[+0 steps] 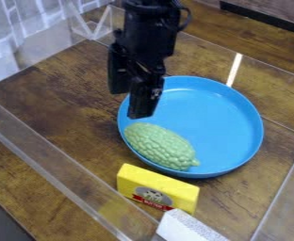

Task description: Put the yellow block in the blue tray

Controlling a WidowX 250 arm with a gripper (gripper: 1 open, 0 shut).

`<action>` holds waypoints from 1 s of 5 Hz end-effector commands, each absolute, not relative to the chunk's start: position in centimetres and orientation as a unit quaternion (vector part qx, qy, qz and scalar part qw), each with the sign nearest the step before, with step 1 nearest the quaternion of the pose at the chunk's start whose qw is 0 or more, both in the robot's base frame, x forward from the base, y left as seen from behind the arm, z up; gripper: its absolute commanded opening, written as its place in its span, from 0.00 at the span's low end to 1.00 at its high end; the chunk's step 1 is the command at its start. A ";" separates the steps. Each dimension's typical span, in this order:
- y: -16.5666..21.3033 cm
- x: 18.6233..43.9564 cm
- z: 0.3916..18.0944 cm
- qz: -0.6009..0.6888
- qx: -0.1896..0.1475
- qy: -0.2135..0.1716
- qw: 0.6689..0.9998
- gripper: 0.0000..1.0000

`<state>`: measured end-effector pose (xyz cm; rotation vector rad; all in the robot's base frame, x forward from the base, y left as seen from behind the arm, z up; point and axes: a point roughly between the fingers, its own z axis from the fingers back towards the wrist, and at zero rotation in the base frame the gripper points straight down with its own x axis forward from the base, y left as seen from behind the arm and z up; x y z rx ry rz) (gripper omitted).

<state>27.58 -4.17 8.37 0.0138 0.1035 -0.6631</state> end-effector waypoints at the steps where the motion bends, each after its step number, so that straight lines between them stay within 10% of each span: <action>1: -4.3 27.1 9.0 -0.388 0.018 0.025 0.921 1.00; 5: -4.8 26.8 5.5 -0.390 0.007 0.012 0.921 1.00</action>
